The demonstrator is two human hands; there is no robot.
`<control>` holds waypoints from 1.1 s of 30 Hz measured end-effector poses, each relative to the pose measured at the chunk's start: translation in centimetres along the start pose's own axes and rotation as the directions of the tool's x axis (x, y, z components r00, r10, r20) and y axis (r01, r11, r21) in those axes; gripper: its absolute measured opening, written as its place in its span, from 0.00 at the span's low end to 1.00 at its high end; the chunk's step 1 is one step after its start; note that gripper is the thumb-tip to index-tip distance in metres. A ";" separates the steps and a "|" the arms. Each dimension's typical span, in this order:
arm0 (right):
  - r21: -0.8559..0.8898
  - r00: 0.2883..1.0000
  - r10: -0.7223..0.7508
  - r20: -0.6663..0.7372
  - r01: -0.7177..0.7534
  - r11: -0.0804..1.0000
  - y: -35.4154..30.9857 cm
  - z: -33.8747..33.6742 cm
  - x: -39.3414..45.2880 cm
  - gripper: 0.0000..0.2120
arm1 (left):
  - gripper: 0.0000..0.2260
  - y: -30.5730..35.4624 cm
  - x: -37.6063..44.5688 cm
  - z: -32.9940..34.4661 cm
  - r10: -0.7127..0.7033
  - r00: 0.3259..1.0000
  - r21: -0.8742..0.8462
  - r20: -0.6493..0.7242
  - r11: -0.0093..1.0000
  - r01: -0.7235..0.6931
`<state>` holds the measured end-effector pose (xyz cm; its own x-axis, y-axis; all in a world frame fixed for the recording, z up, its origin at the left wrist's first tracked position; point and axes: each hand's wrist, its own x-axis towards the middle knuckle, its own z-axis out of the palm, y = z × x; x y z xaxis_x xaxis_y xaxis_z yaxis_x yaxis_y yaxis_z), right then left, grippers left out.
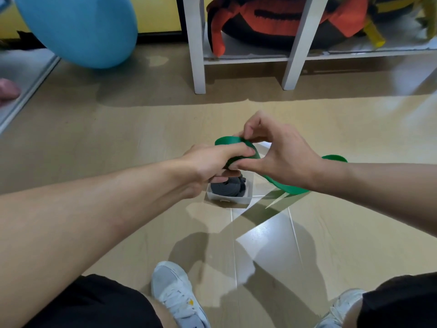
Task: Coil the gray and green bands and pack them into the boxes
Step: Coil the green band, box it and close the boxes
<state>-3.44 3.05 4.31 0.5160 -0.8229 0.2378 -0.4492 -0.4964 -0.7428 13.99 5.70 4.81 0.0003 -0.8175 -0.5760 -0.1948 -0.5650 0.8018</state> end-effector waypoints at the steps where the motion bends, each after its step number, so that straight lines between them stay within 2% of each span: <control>1: 0.005 1.000 -0.007 -0.016 0.007 1.000 0.3 -0.1 0.0 0.23 | 0.23 0.2 0.0 0.0 -0.005 1.000 -0.032 0.015 0.999 0.006; 6: 0.129 0.991 0.098 -0.090 -0.086 0.988 1.3 -0.3 -0.6 0.18 | 0.15 0.9 -0.8 -0.4 -0.024 0.991 -0.180 0.129 0.983 0.047; 13: 0.061 0.990 0.113 -0.080 -0.108 0.992 -0.1 -0.6 -0.5 0.14 | 0.19 0.8 -1.2 -0.9 -0.062 0.973 -0.215 0.222 0.970 0.111; 15: 0.027 0.989 0.132 -0.069 -0.130 0.991 -0.3 -0.6 -0.4 0.14 | 0.18 0.9 -1.1 -0.9 -0.059 0.979 -0.161 0.194 0.983 0.091; 17: -0.031 0.987 0.149 -0.061 -0.151 0.988 -0.3 -0.6 -0.3 0.14 | 0.19 0.9 -1.1 -0.7 -0.057 0.993 -0.030 0.105 0.998 0.061; 20: -0.105 0.986 0.154 -0.071 -0.161 0.981 -0.2 -0.5 -0.2 0.19 | 0.18 0.6 -0.9 -0.3 -0.018 1.000 0.102 0.021 0.995 0.016; 24: -0.111 0.981 0.182 -0.059 -0.188 0.976 -0.3 -0.3 -0.3 0.25 | 0.19 0.1 -0.7 -0.1 0.026 0.999 0.128 -0.039 0.992 -0.021; 29: -0.126 0.985 0.170 -0.020 -0.171 0.977 -0.8 0.2 -0.2 0.17 | 0.22 -0.2 -0.7 0.6 0.032 0.994 0.144 -0.104 0.989 -0.017; 33: -0.089 0.987 0.161 -0.030 -0.163 0.983 -0.9 0.7 -0.3 0.18 | 0.22 -0.3 -0.5 0.6 0.003 0.992 0.075 -0.126 0.997 0.007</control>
<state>-2.65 3.96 4.48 0.4153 -0.8998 0.1337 -0.5904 -0.3785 -0.7128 13.50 6.33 4.70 0.1232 -0.8267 -0.5489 -0.2676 -0.5604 0.7838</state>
